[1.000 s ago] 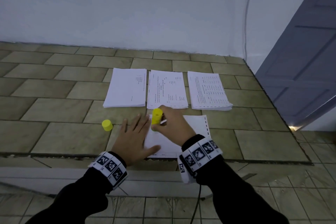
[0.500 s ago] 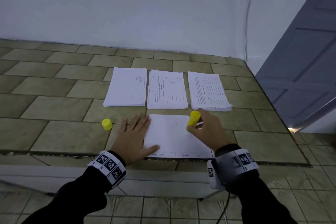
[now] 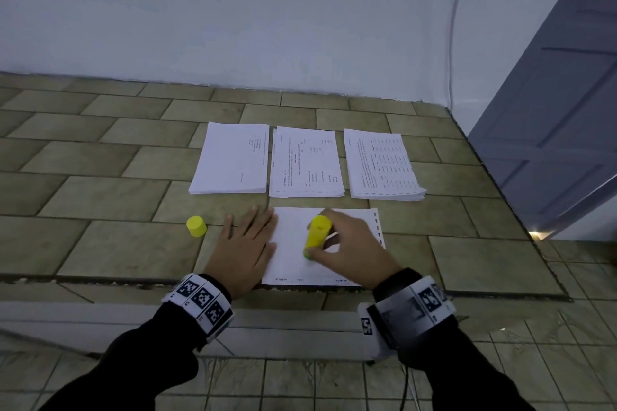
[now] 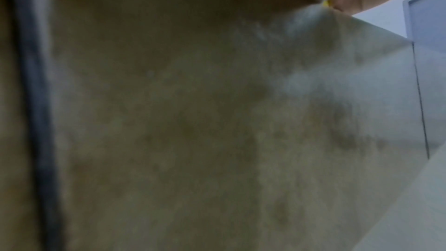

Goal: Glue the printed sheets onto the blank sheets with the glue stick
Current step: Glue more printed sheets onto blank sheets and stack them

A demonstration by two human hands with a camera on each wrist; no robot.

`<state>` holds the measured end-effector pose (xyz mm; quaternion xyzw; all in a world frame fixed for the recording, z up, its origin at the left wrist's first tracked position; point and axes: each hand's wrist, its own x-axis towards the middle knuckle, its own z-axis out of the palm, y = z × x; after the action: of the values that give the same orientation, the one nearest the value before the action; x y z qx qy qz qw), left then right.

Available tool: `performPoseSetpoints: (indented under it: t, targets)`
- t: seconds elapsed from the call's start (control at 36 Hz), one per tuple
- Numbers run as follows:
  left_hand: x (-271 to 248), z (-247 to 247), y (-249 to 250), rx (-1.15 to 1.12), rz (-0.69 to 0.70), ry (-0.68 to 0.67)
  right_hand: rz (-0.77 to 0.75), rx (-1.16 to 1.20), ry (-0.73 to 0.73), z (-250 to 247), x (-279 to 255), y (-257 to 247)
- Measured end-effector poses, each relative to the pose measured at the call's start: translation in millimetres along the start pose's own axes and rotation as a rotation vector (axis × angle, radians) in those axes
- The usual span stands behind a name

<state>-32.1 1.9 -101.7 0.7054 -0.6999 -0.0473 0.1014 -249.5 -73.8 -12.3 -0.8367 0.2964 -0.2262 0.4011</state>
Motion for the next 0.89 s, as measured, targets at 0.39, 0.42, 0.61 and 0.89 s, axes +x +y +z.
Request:
performPoseSetpoints:
  t: [0.39, 0.42, 0.61, 0.89]
  targets:
    - [-0.2, 0.2, -4.5, 0.032, 0.003, -0.036, -0.076, -0.114, -0.125, 26.5, 5.8, -5.7]
    - [-0.3, 0.6, -4.3, 0.034, -0.002, -0.036, -0.063, -0.112, -0.12, 21.1, 3.6, -2.0]
    - [-1.7, 1.0, -2.9, 0.054, -0.009, -0.011, -0.039, -0.074, -0.043, -29.1, -22.4, 24.1]
    - [-1.0, 3.7, -3.0, 0.069, -0.003, -0.011, 0.108, -0.165, 0.11, -67.7, -48.7, 43.9]
